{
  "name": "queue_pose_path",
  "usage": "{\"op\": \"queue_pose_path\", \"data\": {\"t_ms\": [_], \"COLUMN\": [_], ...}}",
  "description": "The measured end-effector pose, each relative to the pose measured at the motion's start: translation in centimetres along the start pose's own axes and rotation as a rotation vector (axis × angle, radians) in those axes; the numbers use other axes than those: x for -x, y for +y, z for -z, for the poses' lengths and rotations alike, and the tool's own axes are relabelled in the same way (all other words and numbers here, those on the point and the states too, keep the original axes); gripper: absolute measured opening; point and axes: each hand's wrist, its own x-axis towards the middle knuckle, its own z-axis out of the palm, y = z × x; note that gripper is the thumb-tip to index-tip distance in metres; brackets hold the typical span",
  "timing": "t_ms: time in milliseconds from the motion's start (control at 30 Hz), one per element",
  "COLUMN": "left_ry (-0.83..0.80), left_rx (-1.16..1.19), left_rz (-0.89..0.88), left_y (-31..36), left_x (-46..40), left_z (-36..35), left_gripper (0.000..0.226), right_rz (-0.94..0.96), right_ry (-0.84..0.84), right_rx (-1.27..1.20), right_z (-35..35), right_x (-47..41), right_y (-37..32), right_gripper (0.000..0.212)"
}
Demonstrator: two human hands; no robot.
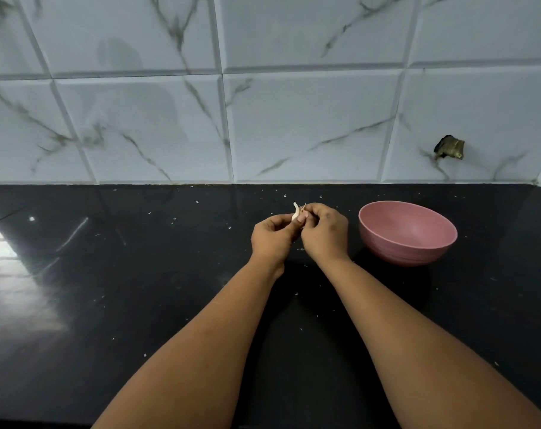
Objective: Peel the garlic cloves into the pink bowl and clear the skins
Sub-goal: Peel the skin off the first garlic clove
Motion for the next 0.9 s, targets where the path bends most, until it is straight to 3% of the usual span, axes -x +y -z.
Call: {"op": "queue_pose_path", "data": {"t_ms": [100, 267, 467, 533, 700, 800, 900], "left_ry": [-0.008, -0.028, 0.054, 0.087, 0.101, 0.059, 0.024], "left_rx": [0.018, -0.061, -0.197, -0.318, -0.392, -0.440, -0.444], "left_rz": [0.034, 0.080, 0.031, 0.001, -0.043, -0.110, -0.163], "left_y": [0.0, 0.2, 0.2, 0.2, 0.2, 0.2, 0.1], "left_x": [-0.4, -1.0, -1.2, -1.2, -1.1, -1.0, -0.8], "left_z": [0.4, 0.9, 1.3, 1.5, 1.6, 1.5, 1.5], "left_gripper": [0.018, 0.024, 0.021, 0.018, 0.016, 0.014, 0.015], "right_rz": [0.005, -0.186, -0.152, -0.128, -0.093, -0.070, -0.166], "right_ry": [-0.008, -0.110, -0.268, -0.255, -0.102, -0.144, -0.237], "right_rx": [0.018, -0.088, 0.144, 0.166, 0.023, 0.026, -0.101], "right_z": [0.3, 0.7, 1.2, 1.4, 1.8, 1.7, 1.5], "right_x": [-0.1, -0.8, -1.1, -1.2, -1.3, -1.2, -0.7], "right_y": [0.1, 0.9, 1.8, 1.8, 1.5, 1.1, 0.7], "right_gripper": [0.018, 0.022, 0.045, 0.042, 0.012, 0.024, 0.027]}}
